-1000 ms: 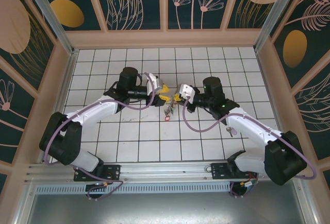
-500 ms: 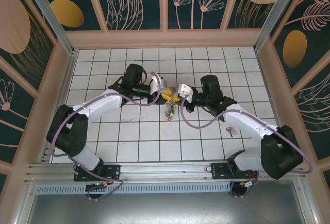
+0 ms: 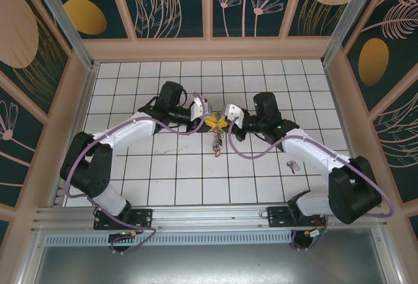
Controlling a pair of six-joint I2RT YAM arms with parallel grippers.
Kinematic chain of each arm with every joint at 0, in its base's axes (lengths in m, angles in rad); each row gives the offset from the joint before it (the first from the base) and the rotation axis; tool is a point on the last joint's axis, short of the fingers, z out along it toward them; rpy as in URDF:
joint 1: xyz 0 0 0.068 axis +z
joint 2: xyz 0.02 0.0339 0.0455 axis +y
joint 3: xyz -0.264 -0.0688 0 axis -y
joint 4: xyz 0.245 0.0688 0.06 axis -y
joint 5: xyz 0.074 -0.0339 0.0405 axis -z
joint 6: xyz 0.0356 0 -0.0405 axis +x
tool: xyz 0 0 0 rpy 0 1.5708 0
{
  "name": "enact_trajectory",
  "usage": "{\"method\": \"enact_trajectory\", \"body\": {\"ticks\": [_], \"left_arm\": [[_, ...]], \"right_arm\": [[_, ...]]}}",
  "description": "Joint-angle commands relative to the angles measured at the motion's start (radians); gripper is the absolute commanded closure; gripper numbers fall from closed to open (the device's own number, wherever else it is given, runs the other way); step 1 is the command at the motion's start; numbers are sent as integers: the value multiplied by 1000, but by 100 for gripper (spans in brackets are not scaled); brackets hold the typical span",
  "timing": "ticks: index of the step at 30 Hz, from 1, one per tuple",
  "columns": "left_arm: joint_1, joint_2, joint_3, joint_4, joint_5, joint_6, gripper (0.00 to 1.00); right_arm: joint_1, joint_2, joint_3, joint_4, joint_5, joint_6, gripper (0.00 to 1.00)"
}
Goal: Put the keys on the keyring
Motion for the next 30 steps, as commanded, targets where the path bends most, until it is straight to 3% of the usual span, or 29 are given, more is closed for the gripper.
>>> {"method": "enact_trajectory", "body": {"ticks": [1,11,17,23,30], "left_arm": [[-17,-5,17,25,31,-1,75],[-27,-5,13,48,-2,-18,79],[-27,-1,18,14,-33,9,100],[-28,-26,-23,113,-4,-47,100],[-27,-39,-59,229,39,-122,100]], "right_arm": [[-4,9,54,12,-60,3,100],[-4,24,69,-16,-55,-3,100],[-4,10,62,-1,-52,8,98],[-7,-17,16,32,-2,3,89],[-12,-47,-14,50,11,3,89]]}}
